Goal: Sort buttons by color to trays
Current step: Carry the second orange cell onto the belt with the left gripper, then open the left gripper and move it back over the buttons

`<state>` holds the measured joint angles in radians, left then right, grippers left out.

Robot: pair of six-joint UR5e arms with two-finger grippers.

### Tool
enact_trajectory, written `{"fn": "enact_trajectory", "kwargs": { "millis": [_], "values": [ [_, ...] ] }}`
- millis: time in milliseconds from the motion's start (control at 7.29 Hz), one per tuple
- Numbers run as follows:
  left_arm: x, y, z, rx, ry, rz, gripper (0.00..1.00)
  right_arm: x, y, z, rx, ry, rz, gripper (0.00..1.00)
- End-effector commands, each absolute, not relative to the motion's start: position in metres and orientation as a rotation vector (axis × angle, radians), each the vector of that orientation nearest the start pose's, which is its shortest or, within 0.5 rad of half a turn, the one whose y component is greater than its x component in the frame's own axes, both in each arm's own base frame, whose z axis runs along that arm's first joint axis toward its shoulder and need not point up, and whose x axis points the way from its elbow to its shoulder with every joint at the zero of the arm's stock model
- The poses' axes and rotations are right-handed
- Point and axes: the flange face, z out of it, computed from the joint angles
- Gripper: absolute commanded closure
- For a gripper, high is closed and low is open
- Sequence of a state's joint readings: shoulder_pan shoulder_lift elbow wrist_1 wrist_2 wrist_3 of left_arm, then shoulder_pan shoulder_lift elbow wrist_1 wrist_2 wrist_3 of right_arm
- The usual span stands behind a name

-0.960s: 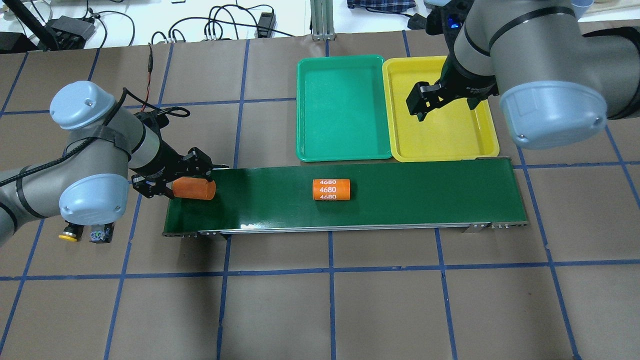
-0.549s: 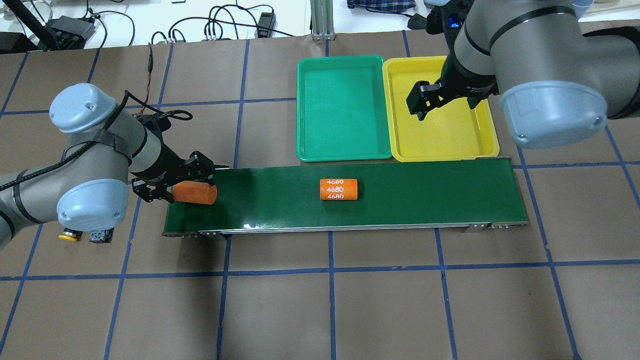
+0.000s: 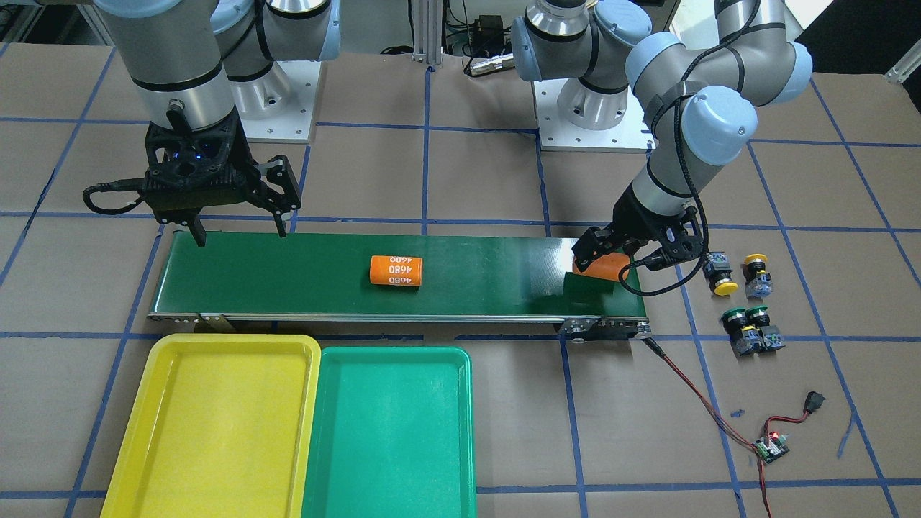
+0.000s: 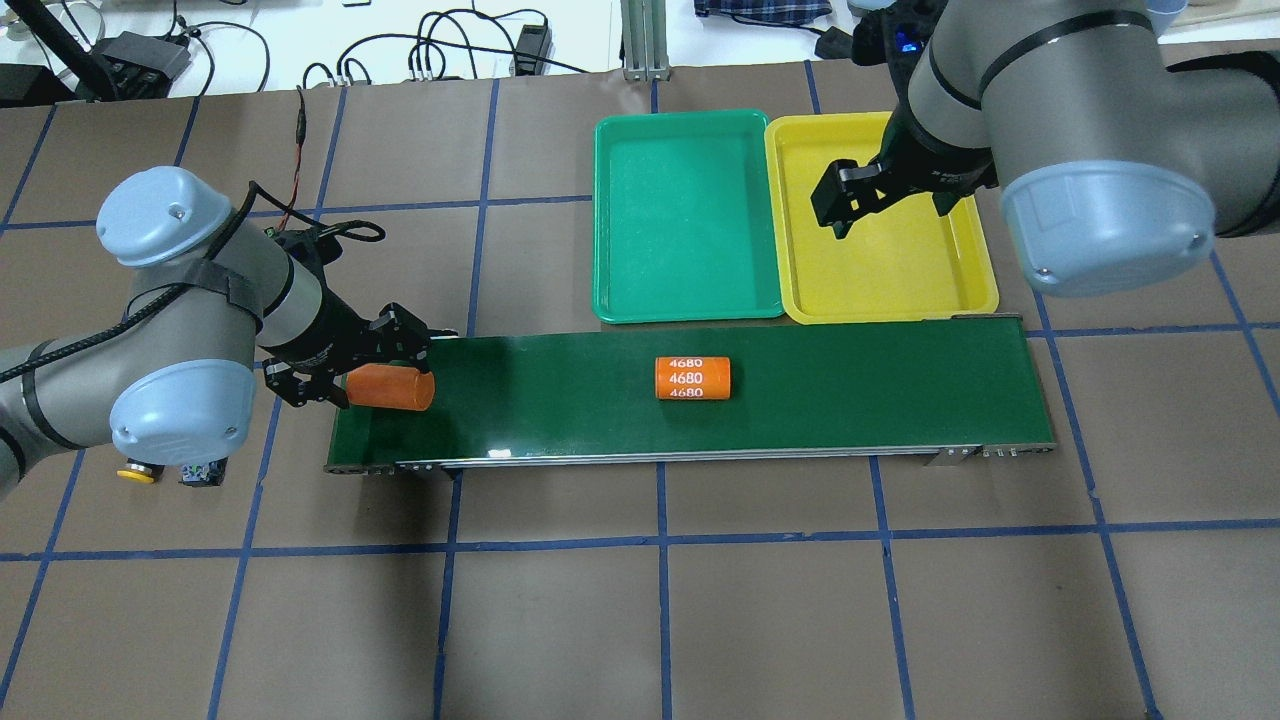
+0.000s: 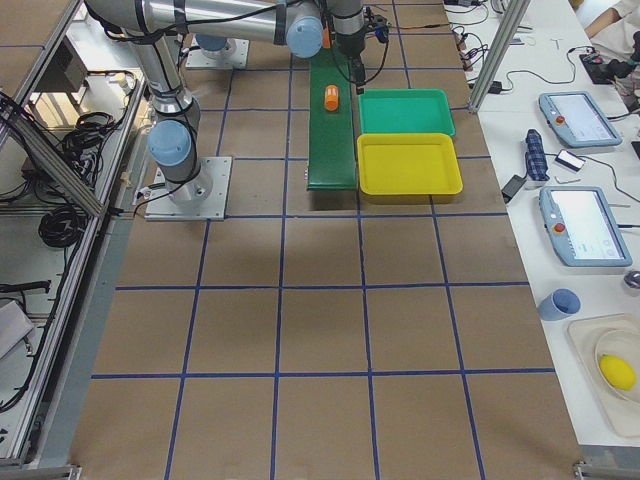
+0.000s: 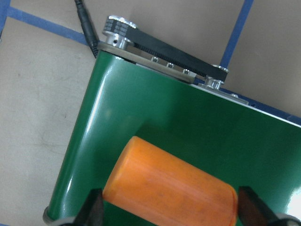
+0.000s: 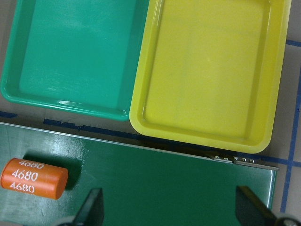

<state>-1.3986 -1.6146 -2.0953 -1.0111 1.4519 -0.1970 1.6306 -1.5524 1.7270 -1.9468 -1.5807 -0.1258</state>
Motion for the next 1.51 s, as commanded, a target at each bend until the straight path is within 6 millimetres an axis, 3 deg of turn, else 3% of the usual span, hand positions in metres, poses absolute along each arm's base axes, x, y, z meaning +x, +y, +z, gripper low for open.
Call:
{"fn": "enact_trajectory", "kwargs": {
  "millis": [0,137,274,549,686,823,960,1098,1235,1372],
  "values": [
    [-0.066,-0.467,0.280,-0.594,3.205,0.002,0.67,0.162,-0.503,0.443,-0.287,3.125,-0.323,0.00],
    [-0.066,-0.467,0.279,-0.597,3.206,0.005,0.13,0.162,-0.503,0.443,-0.287,3.125,-0.323,0.00],
    [-0.066,-0.467,0.286,-0.598,3.208,-0.020,0.00,0.162,-0.504,0.443,-0.287,3.125,-0.326,0.00],
    [-0.067,-0.466,0.290,-0.592,3.206,-0.035,0.00,0.162,-0.504,0.441,-0.290,3.125,-0.318,0.00],
    [-0.059,-0.471,0.302,-0.561,3.197,-0.081,0.00,0.162,-0.504,0.441,-0.290,3.125,-0.318,0.00],
    [-0.043,-0.488,0.325,-0.383,3.129,-0.166,0.00,0.162,-0.505,0.439,-0.288,3.126,-0.311,0.00],
    [-0.016,-0.508,0.339,-0.229,3.070,-0.180,0.00,0.162,-0.506,0.437,-0.288,3.126,-0.309,0.00],
    [0.034,-0.523,0.344,-0.243,3.060,-0.191,0.00,0.162,-0.506,0.437,-0.285,3.126,-0.309,0.00],
    [0.090,-0.527,0.334,-0.201,3.065,-0.161,0.00,0.163,-0.506,0.436,-0.288,3.126,-0.304,0.00],
    [0.131,-0.531,0.314,-0.137,3.073,-0.124,0.00,0.163,-0.506,0.436,-0.288,3.126,-0.304,0.00]
  ]
}}
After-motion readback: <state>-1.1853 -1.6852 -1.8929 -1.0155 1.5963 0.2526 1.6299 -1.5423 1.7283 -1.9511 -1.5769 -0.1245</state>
